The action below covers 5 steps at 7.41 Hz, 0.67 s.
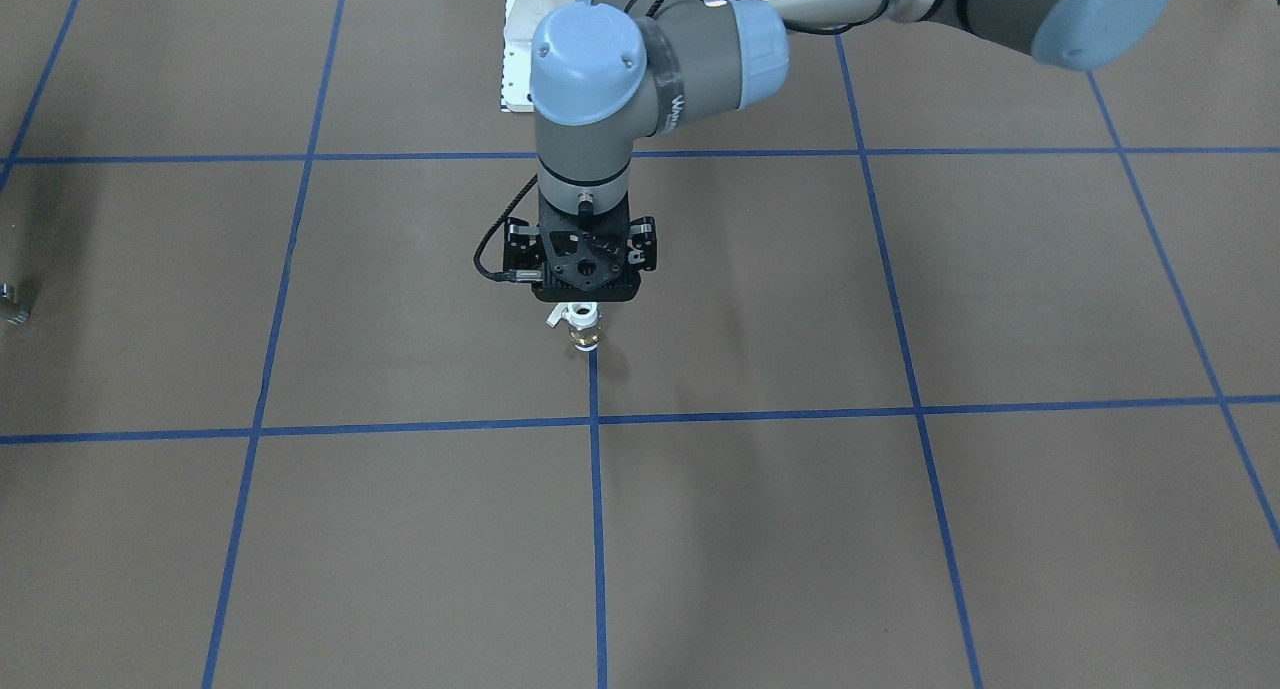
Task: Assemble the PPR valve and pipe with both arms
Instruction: 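Open the left gripper and lift it away from the valve, then carry the silver pipe with the right gripper toward the standing valve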
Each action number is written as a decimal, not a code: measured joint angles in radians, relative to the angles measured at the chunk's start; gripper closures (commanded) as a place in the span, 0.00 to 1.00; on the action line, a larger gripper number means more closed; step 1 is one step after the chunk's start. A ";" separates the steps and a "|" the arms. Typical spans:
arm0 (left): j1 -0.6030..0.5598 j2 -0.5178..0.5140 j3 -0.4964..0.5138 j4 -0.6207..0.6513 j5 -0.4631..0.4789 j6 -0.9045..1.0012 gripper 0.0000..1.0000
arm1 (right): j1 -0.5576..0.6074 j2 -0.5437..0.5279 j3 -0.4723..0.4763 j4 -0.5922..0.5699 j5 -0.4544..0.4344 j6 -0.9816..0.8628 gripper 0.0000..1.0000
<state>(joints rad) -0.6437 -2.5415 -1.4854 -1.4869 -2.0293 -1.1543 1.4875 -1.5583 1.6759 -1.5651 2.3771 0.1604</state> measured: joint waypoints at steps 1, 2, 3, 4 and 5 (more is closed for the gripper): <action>-0.042 0.077 -0.097 0.018 -0.039 0.053 0.00 | -0.003 -0.023 0.000 0.051 -0.004 -0.024 0.00; -0.077 0.139 -0.173 0.056 -0.056 0.121 0.00 | -0.011 -0.057 0.000 0.111 -0.002 -0.045 0.00; -0.103 0.174 -0.223 0.098 -0.063 0.180 0.00 | -0.031 -0.099 0.000 0.188 -0.001 -0.052 0.01; -0.116 0.195 -0.249 0.121 -0.065 0.209 0.00 | -0.065 -0.140 0.000 0.262 0.000 -0.042 0.01; -0.119 0.203 -0.261 0.129 -0.065 0.221 0.00 | -0.105 -0.169 0.000 0.305 -0.001 -0.018 0.01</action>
<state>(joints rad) -0.7632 -2.3380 -1.7466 -1.3578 -2.0941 -0.9337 1.3827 -1.7271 1.6757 -1.2603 2.3764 0.1429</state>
